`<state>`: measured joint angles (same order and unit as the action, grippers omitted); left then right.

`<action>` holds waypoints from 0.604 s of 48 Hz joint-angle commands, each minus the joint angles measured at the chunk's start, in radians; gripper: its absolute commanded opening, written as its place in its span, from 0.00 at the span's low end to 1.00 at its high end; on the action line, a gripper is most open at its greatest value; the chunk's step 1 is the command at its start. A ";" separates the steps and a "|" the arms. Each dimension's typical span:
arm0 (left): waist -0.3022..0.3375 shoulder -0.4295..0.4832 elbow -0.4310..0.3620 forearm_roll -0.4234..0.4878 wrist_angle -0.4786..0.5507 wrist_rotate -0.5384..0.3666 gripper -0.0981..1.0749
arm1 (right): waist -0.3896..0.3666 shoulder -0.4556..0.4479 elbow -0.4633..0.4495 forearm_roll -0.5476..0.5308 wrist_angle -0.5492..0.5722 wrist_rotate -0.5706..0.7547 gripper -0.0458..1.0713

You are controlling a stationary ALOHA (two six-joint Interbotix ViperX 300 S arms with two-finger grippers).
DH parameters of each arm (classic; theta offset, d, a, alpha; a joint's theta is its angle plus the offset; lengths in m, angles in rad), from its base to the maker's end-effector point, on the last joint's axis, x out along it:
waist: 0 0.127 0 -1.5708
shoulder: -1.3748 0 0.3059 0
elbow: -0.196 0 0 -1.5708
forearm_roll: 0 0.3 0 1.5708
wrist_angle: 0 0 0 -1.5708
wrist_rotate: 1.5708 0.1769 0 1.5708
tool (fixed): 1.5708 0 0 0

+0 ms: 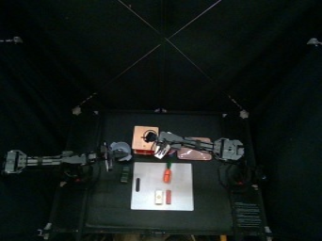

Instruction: Grab knife handle

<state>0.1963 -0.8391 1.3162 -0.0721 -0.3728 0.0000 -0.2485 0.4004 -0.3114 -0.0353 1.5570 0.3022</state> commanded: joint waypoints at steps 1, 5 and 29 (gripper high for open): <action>0.002 0.005 -0.014 -0.003 -0.005 0.003 0.08 | 0.003 -0.020 -0.026 0.003 0.009 -0.003 0.44; 0.003 0.005 -0.014 -0.003 -0.006 0.003 0.08 | 0.002 -0.021 -0.034 -0.008 0.018 -0.003 0.39; 0.003 0.005 -0.023 -0.002 -0.008 0.008 0.13 | 0.011 -0.120 -0.135 -0.137 0.121 -0.005 0.33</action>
<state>0.1963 -0.8376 1.3146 -0.0721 -0.3743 0.0031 -0.2378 0.3528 -0.4126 -0.1641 1.6705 0.2945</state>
